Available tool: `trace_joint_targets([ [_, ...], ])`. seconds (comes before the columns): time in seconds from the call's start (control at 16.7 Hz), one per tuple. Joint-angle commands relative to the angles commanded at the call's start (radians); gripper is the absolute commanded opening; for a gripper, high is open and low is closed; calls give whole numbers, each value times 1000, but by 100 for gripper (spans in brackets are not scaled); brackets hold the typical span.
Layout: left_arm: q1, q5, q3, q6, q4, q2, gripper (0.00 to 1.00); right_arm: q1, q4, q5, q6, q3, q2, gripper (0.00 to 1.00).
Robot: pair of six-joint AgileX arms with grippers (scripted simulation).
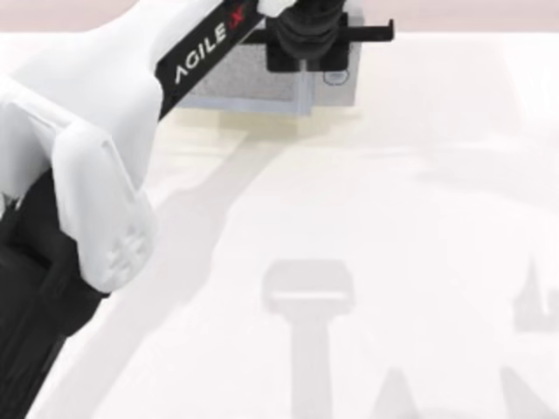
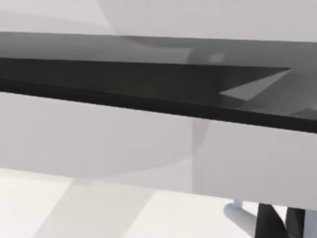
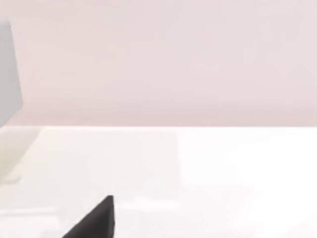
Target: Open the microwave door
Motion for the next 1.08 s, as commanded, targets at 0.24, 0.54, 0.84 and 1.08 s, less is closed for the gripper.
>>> trace_joint_targets([
  [0.24, 4, 5, -75, 26, 46, -50, 0, 0, 0, 0, 0, 0, 0, 100],
  [0.54, 12, 32, -310, 84, 159, -170, 0, 0, 0, 0, 0, 0, 0, 100],
  [0.84, 14, 39, -353, 98, 187, -200, 0, 0, 0, 0, 0, 0, 0, 100],
  [1.08, 14, 39, -353, 98, 187, -200, 0, 0, 0, 0, 0, 0, 0, 100],
])
